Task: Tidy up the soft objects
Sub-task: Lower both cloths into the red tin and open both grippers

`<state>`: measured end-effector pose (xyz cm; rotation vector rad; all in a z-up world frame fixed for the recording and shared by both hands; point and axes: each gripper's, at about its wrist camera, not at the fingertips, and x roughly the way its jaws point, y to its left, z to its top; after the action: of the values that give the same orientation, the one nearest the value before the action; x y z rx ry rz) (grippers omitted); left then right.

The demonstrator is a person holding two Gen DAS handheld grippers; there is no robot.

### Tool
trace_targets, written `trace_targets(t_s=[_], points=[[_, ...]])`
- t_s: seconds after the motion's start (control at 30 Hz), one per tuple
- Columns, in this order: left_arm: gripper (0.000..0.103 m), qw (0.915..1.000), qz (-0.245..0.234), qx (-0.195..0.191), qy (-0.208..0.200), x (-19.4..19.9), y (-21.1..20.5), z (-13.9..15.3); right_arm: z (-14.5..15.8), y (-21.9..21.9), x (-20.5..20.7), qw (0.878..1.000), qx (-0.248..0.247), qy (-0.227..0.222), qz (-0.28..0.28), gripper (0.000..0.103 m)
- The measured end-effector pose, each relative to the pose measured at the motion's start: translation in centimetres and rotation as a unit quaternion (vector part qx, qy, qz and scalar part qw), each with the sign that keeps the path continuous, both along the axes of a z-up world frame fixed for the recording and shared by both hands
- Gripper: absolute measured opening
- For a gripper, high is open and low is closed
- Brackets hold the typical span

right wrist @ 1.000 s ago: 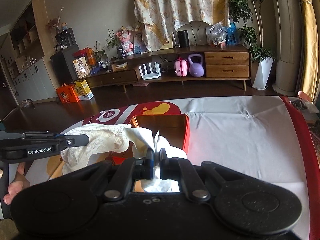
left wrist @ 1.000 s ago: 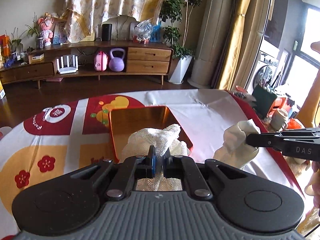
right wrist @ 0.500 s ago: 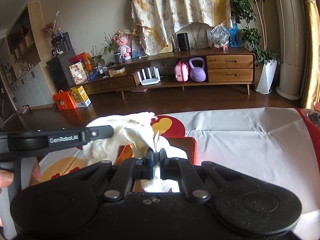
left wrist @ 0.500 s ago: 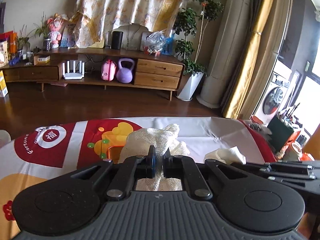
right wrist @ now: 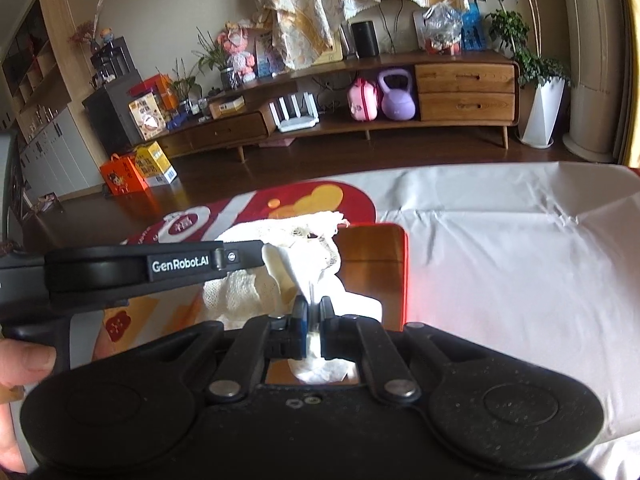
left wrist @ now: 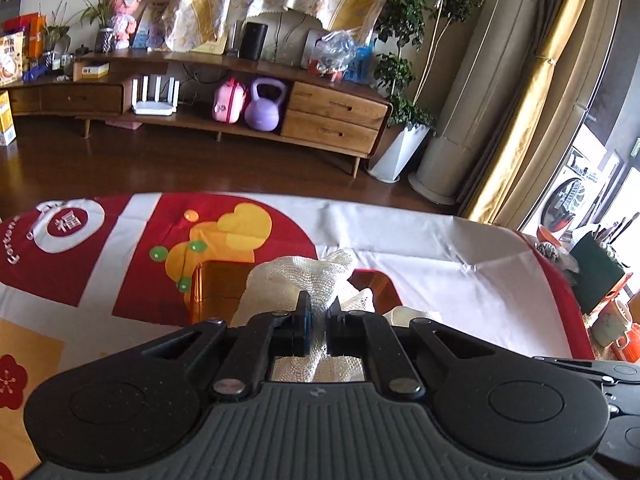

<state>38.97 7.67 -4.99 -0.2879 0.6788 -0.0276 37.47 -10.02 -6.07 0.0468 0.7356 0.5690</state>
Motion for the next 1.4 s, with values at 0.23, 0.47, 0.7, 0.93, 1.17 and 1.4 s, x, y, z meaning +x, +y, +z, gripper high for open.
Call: trace_targets(t_s=[0.23,0.47,0.7,0.93,1.17,1.4], points=[[0.007,0.9992,-0.011,0.016,0.035,1.3,-0.4,-3.1,-2.5,0.9,0.2,0.999,-0.041,0.021,0.004,0.009],[0.007,0.9955,-0.027,0.026,0.087,2.5,-1.0,-5.3,-3.3,1.7,0.0,0.997,-0.071,0.030,0.012,0.012],[0.007,0.9897,-0.050,0.038,0.129,3.0,-1.5,-6.6,-3.7,2.1,0.2,0.995,-0.088,0.032,0.017,0.018],[0.008,0.9886,-0.046,0.048,0.135,2.9,-1.7,-6.3,-3.3,1.8,0.0,0.996,-0.086,0.026,0.020,0.027],[0.017,0.9910,-0.034,0.050,0.119,2.3,-1.5,-4.8,-2.0,1.0,-0.7,0.997,-0.078,0.018,0.016,0.036],[0.069,0.9937,-0.028,0.068,0.084,0.7,-1.5,-2.2,0.2,0.2,-2.3,0.997,-0.074,0.005,0.014,0.049]])
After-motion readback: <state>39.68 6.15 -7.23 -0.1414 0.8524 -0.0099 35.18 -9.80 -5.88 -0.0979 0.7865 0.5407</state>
